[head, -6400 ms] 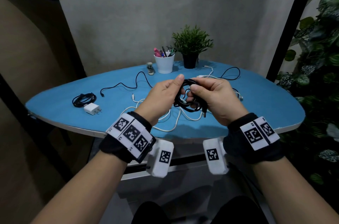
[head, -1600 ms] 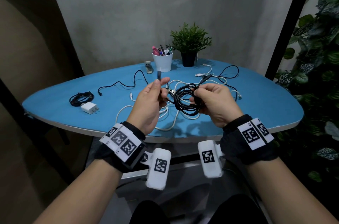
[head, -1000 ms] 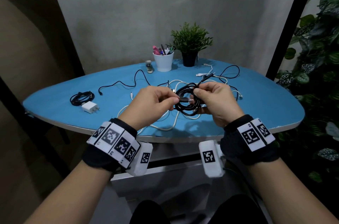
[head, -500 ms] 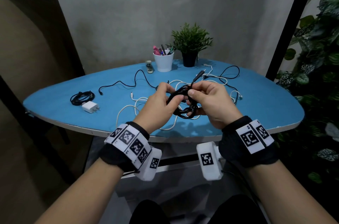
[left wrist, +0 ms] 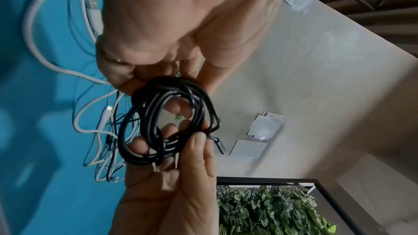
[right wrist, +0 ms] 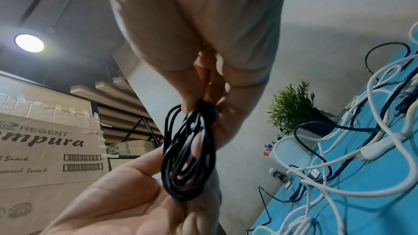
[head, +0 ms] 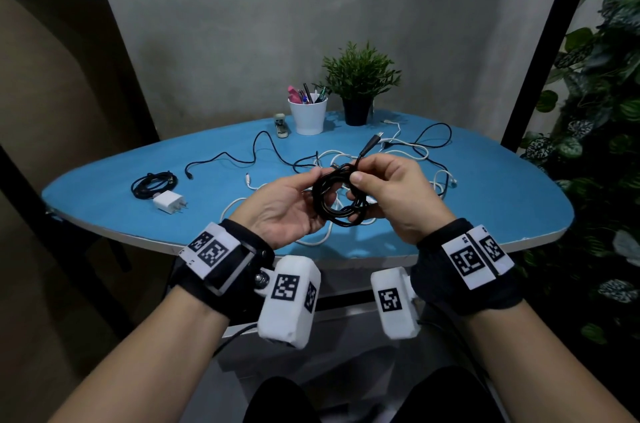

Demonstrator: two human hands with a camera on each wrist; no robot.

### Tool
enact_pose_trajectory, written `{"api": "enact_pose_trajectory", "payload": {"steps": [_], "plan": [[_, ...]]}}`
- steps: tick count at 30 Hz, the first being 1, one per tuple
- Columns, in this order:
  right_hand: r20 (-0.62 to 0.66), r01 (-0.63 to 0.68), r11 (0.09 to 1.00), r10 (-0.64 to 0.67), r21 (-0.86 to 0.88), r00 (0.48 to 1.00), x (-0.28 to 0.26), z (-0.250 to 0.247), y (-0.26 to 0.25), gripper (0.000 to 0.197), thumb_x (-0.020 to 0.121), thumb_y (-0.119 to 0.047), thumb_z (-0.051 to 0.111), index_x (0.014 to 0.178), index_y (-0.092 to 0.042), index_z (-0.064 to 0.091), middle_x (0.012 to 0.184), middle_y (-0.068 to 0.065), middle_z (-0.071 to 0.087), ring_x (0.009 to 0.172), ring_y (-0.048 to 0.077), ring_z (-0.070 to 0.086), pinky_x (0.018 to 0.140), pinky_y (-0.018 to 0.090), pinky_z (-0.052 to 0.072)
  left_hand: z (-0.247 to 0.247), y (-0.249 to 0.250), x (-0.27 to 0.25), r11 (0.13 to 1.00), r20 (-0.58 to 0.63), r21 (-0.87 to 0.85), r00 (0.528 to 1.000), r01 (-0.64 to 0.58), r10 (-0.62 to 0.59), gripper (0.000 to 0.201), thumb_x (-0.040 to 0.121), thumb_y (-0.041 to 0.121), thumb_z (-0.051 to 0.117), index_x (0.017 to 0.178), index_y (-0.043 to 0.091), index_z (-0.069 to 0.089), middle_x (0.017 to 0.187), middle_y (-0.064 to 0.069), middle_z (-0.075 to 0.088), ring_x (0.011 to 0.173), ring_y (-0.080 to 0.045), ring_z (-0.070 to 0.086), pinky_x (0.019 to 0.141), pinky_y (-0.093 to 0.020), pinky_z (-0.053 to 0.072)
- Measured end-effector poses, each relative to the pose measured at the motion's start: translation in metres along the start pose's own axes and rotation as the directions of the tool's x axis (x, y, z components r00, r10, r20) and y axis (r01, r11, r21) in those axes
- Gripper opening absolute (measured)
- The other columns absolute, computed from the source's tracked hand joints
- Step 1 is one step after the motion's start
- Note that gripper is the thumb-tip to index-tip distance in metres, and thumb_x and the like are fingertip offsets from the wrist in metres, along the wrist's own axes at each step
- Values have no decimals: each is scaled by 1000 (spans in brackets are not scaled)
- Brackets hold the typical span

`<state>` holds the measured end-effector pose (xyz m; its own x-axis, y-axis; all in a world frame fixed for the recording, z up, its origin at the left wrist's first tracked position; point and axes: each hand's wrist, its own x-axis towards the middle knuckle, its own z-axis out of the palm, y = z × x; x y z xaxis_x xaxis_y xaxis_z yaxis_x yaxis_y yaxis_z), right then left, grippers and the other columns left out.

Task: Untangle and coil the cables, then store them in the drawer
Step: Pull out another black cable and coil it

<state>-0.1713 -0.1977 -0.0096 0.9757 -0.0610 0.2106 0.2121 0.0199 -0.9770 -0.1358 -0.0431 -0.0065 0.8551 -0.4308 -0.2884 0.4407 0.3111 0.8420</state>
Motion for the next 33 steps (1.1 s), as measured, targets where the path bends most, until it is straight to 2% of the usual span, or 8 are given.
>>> {"api": "enact_pose_trajectory", "payload": {"steps": [4,11,14,17,20,23,26,33], "plan": [[58,-11,1000,12,-9,998,-2,0,2,16,91,3,51,82,-7,59,77,10,56,62,14,57,47,38,55,-1,-2,1,1000,-27,-15,999,17,-17,8,84,15,62,90,12,66,76,-3,64,62,-9,64,51,-21,51],[166,-4,999,11,-41,986,-4,-6,1,18,91,2,53,77,-9,58,80,10,59,64,16,60,50,39,56,-3,-3,1,1000,-60,-2,998,-30,29,5,83,8,63,88,6,63,68,-6,64,57,-12,63,56,-23,55],[202,-3,998,17,-66,979,-5,-7,0,17,90,3,53,78,-8,58,73,5,58,63,15,60,52,38,56,-4,-4,4,995,-87,22,992,-93,95,6,84,6,63,85,10,58,65,-4,66,54,-12,61,52,-21,53],[213,3,997,15,-83,977,-6,-5,-2,15,89,5,53,80,-7,58,71,5,57,60,12,60,50,31,55,-5,-4,8,983,-99,0,978,-186,185,6,87,5,58,86,11,57,64,1,66,54,-8,62,55,-19,54],[183,1,997,12,-75,983,-4,-2,-4,18,89,5,53,78,-8,56,70,5,56,59,15,59,47,28,52,-5,-5,11,943,-136,-37,937,-331,323,9,89,4,55,91,13,58,66,3,66,59,-6,63,58,-20,54],[103,-37,999,36,11,994,0,3,-4,21,91,5,51,76,-8,54,70,8,54,57,17,57,44,32,53,-1,-9,9,864,-108,121,859,-489,501,17,92,3,52,92,17,60,71,2,62,64,-7,58,60,-23,50],[39,-55,998,53,42,998,2,4,-2,19,92,4,50,76,-8,52,68,9,54,53,14,58,43,32,53,1,-10,5,751,-3,339,798,-567,603,25,93,2,50,90,21,65,70,10,66,64,-3,58,63,-21,49],[0,-39,999,39,18,999,4,4,1,15,93,1,50,82,-9,51,73,8,55,53,11,61,43,31,54,-3,-8,1,605,94,557,766,-570,635,30,91,-3,51,90,21,69,74,9,71,70,-3,64,64,-17,51]]}}
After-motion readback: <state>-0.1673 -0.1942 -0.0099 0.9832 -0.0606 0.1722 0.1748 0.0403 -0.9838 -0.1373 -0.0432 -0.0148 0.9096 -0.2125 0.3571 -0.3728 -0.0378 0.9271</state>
